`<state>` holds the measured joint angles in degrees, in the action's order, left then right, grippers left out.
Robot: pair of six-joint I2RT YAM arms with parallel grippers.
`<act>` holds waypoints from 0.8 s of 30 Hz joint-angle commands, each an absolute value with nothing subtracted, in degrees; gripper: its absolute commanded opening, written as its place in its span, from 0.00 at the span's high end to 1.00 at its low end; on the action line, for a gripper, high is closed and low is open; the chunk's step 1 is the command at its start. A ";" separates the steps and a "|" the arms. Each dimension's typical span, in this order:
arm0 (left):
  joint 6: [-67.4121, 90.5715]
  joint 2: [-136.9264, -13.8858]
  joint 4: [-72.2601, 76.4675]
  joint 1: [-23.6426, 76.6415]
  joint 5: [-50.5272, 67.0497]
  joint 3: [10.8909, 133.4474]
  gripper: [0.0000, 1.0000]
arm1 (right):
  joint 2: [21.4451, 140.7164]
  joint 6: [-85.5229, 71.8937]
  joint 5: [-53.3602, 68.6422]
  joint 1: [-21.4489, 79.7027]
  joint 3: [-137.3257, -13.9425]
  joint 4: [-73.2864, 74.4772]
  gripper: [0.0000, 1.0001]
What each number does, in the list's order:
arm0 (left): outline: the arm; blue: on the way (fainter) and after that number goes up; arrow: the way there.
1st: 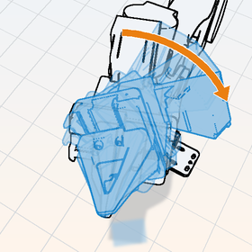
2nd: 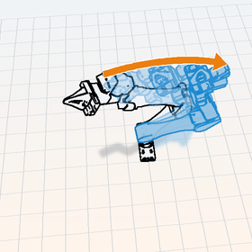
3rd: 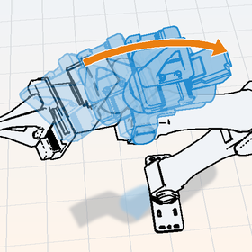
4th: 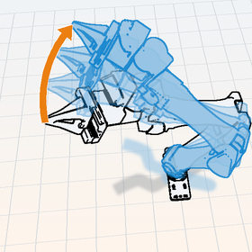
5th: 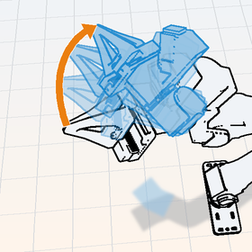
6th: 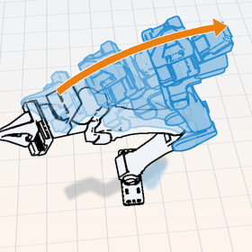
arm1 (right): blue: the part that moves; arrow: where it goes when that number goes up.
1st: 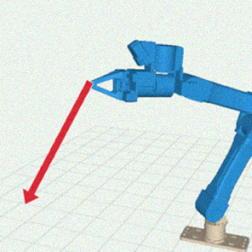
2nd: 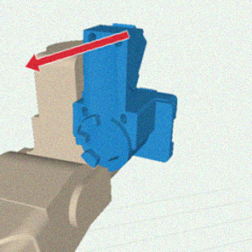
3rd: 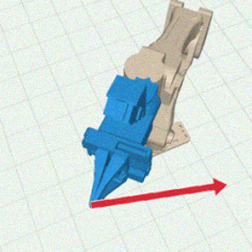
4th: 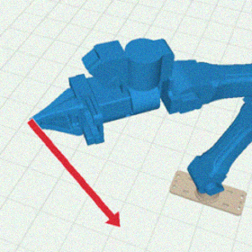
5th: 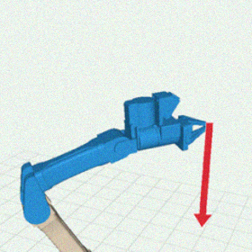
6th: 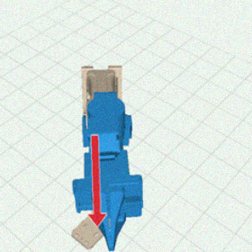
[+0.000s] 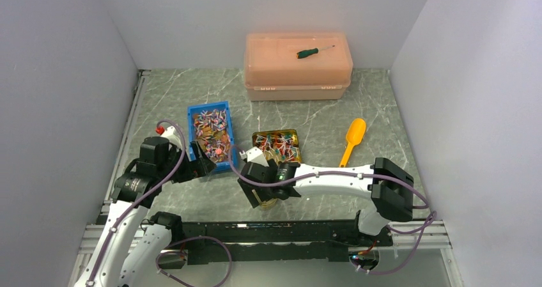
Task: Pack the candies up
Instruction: Place the bottle lid on the packing bottle.
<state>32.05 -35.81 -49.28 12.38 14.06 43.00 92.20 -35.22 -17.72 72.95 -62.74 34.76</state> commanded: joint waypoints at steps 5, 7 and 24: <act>31.90 -34.75 -49.78 12.04 13.45 43.42 0.01 | 92.89 -41.20 -22.61 75.69 -58.36 35.03 0.32; 32.03 -34.71 -49.82 12.04 13.45 43.42 0.01 | 92.50 -42.09 -23.80 76.08 -57.88 34.98 0.32; 32.35 -35.06 -49.43 12.04 14.93 43.20 0.00 | 90.67 -43.87 -26.28 77.08 -58.48 35.86 0.18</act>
<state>32.21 -35.03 -50.48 12.38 14.13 43.00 90.72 -42.48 -26.81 76.82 -59.24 31.42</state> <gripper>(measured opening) 0.994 0.839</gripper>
